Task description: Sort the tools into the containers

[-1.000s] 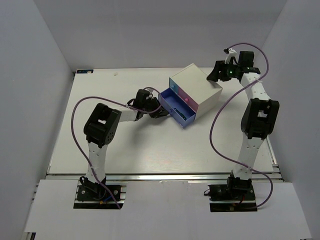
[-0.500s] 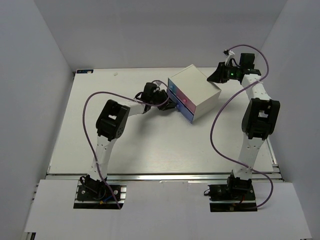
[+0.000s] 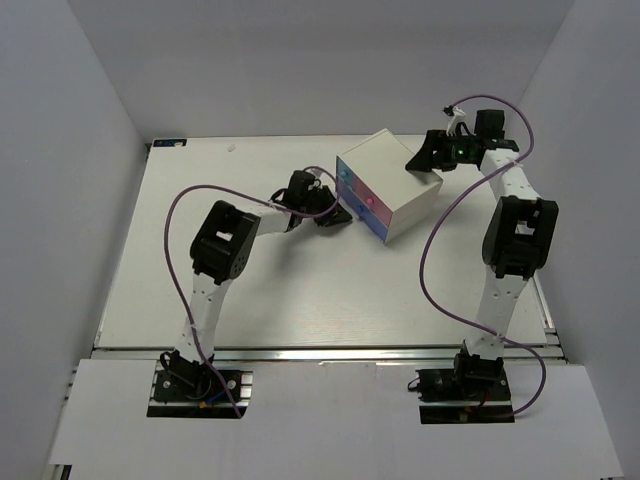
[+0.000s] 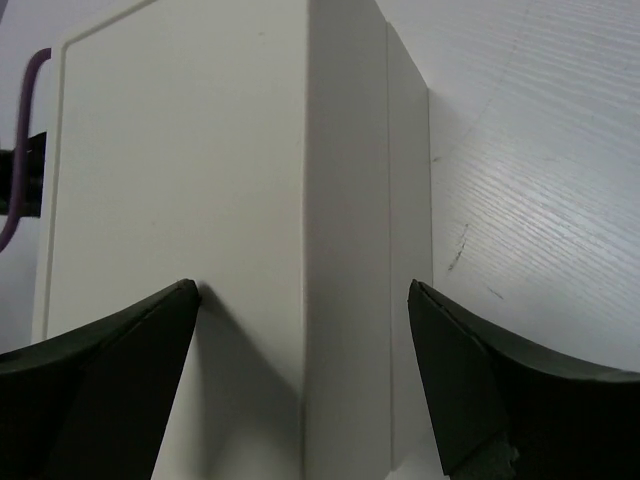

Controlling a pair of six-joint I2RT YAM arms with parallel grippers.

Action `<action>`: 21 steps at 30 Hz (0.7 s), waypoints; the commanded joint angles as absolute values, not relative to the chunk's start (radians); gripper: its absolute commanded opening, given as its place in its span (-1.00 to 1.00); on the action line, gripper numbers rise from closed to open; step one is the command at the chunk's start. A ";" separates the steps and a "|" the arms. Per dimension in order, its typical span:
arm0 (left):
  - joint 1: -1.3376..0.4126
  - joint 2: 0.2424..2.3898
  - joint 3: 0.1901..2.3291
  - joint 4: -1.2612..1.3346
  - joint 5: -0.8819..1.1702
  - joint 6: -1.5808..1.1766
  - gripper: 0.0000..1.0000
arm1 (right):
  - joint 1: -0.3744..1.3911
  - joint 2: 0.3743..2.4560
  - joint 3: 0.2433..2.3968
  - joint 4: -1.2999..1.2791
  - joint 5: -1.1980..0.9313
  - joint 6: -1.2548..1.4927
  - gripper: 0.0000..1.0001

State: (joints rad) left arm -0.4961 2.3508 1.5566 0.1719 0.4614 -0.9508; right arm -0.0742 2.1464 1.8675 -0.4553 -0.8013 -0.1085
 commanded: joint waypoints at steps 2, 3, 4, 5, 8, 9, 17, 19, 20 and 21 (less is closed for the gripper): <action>-0.477 2.091 1.389 0.152 0.289 -0.931 -0.40 | -0.121 2.115 1.903 -0.508 -0.667 -0.118 0.79; -0.466 2.063 1.334 0.150 0.253 -0.928 -0.22 | -0.129 2.111 1.908 -0.506 -0.655 -0.118 0.79; -0.462 2.037 1.309 0.147 0.238 -0.927 -0.12 | -0.144 2.102 1.916 -0.506 -0.649 -0.123 0.79; -0.457 2.011 1.287 0.135 0.226 -0.919 -0.01 | -0.152 2.097 1.928 -0.502 -0.640 -0.126 0.79; -0.436 1.910 1.214 0.111 0.192 -0.876 0.18 | -0.170 2.057 1.945 -0.491 -0.562 -0.158 0.79; -0.430 1.858 1.198 0.100 0.180 -0.861 0.25 | -0.172 2.040 1.942 -0.468 -0.467 -0.156 0.79; -0.437 1.579 1.140 0.006 0.198 -0.543 0.92 | -0.178 1.775 1.813 -0.459 -0.308 -0.199 0.79; -0.437 1.517 1.123 -0.023 0.186 -0.514 0.96 | -0.176 1.686 1.714 -0.475 -0.321 -0.196 0.79; -0.437 1.465 1.106 -0.035 0.169 -0.490 0.96 | -0.178 1.659 1.677 -0.476 -0.327 -0.196 0.79; -0.437 1.442 1.097 -0.038 0.161 -0.482 0.96 | -0.176 1.628 1.639 -0.474 -0.350 -0.201 0.79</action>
